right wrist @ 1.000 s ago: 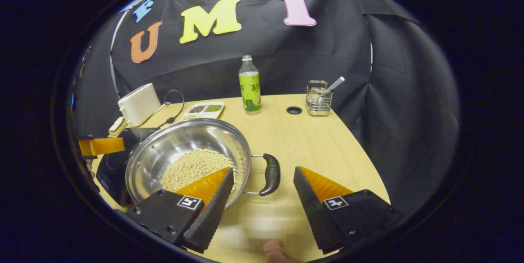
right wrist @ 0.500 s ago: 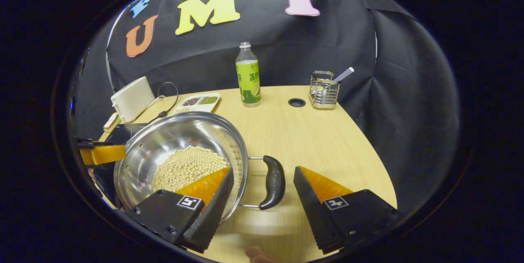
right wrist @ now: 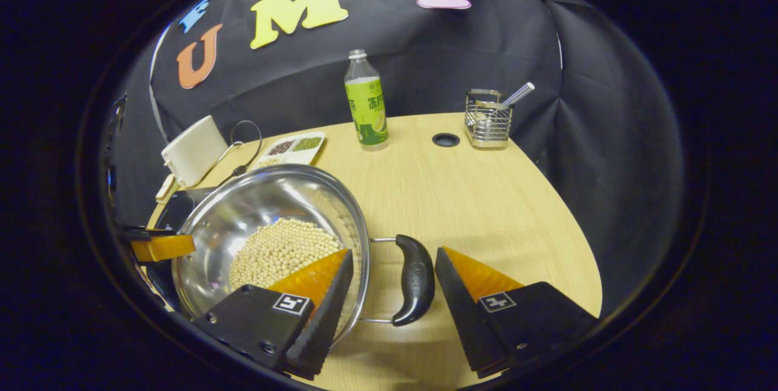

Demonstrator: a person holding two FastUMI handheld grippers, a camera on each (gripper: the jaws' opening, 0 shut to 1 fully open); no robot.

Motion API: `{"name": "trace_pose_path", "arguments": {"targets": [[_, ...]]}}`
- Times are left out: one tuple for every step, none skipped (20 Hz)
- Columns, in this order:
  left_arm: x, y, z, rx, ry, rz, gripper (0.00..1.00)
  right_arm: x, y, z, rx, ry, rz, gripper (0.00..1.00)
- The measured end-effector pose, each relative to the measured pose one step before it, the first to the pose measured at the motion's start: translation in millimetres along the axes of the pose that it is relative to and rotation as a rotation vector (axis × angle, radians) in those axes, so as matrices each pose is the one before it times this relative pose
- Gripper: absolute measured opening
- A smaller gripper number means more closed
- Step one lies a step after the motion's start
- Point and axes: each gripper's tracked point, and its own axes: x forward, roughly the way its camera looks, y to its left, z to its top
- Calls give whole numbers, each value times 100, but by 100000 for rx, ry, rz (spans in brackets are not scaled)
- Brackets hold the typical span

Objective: First push the handle of the pot to place it horizontally, then grasp the pot with both hands and set it on the induction cooktop.

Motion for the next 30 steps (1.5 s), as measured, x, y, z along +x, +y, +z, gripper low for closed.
{"name": "trace_pose_path", "arguments": {"targets": [[111,42,79,-439,-204,267,71,32,362,-399,306,2161,921,81],[120,28,120,-243,-21,106,66,-6,-89,-111,-11,602,-424,74],[100,-52,115,263,166,-122,65,236,-65,53,-197,125,-301,73],[125,-139,-17,551,177,-129,65,-62,-77,76,-125,-287,-717,78],[145,53,168,980,-317,142,65,103,-272,67,178,101,-1414,72],[210,377,197,396,-881,1493,66,86,-66,-9,102,256,-666,70],[-183,128,165,-663,468,-84,66,-93,-105,-37,60,104,-608,67],[208,-137,-148,807,-731,-396,61,100,31,45,87,191,-229,69],[-9,36,11,1363,128,-476,61,-88,57,8,-174,303,-75,69],[123,68,-2,-72,-164,-413,70,-101,-28,-41,666,347,-90,69],[-240,46,47,-278,292,-186,59,-199,28,-29,331,663,-59,67],[-48,-48,-157,-53,597,141,57,-86,-8,-204,268,862,14,66],[-169,31,-175,604,669,504,56,-283,39,-133,624,752,92,66],[-203,-34,-151,834,450,486,66,-206,-43,-200,356,784,53,65],[-325,-146,-131,697,53,40,56,-330,-116,-287,467,774,64,65],[-456,-174,-64,461,-101,-271,56,-469,-92,-142,600,533,137,65],[-476,-127,120,259,-661,-298,56,-565,-52,-37,375,-81,187,64],[-442,-97,145,500,-775,-354,56,-670,-22,120,286,-520,70,64],[-572,-89,200,291,-752,-466,56,-669,-42,195,195,-698,-156,64],[-435,-93,127,-153,-552,-561,56,-767,15,126,-549,-896,-350,64],[-520,-215,240,267,-491,-723,56,-768,28,324,-558,-970,-488,63],[-532,6,244,393,-695,-657,56,-778,48,389,-651,-825,-257,64],[-544,41,327,155,-1011,-619,56,-790,131,331,-165,-601,-47,63],[-566,30,237,119,-620,-476,56,-761,244,291,-192,-229,265,64],[-480,73,417,9,-774,-538,56,-752,228,264,303,197,430,65],[-386,111,172,-695,103,-810,56,-809,280,337,316,-139,434,64],[-412,7,73,-710,893,-1082,56,-804,282,510,-168,-692,342,63],[-501,-32,197,-332,577,-1109,56,-790,177,438,-97,-570,196,63],[-526,60,365,139,81,-736,56,-689,254,503,-337,-880,185,64],[-578,191,401,210,-607,-292,56,-639,290,440,-449,-629,89,63]]}}
